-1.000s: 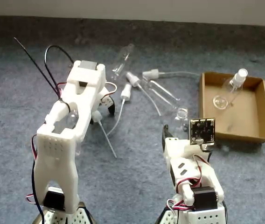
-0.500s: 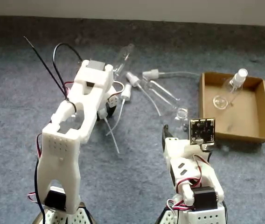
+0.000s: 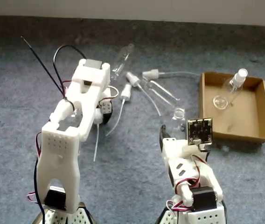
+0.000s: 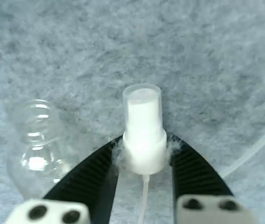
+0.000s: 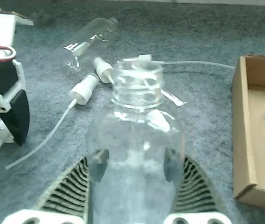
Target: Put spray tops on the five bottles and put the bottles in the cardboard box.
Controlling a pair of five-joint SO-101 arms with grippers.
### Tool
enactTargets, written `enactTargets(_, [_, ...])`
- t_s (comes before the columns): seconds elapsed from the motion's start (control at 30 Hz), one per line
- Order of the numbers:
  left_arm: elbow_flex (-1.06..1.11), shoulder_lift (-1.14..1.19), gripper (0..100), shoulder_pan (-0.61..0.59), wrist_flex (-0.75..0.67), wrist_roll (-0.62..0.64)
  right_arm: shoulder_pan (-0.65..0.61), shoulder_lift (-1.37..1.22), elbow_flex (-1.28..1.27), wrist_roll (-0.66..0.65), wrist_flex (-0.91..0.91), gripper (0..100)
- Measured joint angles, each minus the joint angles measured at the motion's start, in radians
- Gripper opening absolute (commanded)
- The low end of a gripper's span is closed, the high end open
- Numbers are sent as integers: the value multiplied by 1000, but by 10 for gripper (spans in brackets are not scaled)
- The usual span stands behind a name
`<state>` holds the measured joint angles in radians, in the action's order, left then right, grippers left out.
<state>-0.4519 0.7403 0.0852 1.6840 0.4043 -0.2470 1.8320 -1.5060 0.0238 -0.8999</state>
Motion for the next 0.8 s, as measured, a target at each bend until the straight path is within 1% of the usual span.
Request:
enactTargets(0.07, [-21,-6,72,-3,28,-20,-32,5,-21,0,32,66])
enactTargets(0.13, [-35,-35,72,-9,37,-29,-43,-2,-63,0,66,66])
enactTargets(0.23, [-44,-106,72,12,43,-43,-48,0,-110,0,149,66])
enactTargets(0.33, [-44,-203,72,55,46,-114,-44,-2,-155,0,244,64])
enactTargets(0.4, [-44,-272,72,87,49,-183,-48,-2,-161,0,296,63])
enactTargets(0.5, [-44,-377,72,133,52,-275,-46,-2,-163,0,350,63])
enactTargets(0.57, [-44,-443,72,152,52,-311,-48,-2,-163,0,384,63])
enactTargets(0.73, [-44,-580,72,152,55,-334,-48,-2,-163,0,482,63])
enactTargets(0.8, [-44,-631,40,153,57,-339,-48,-2,-163,0,497,63])
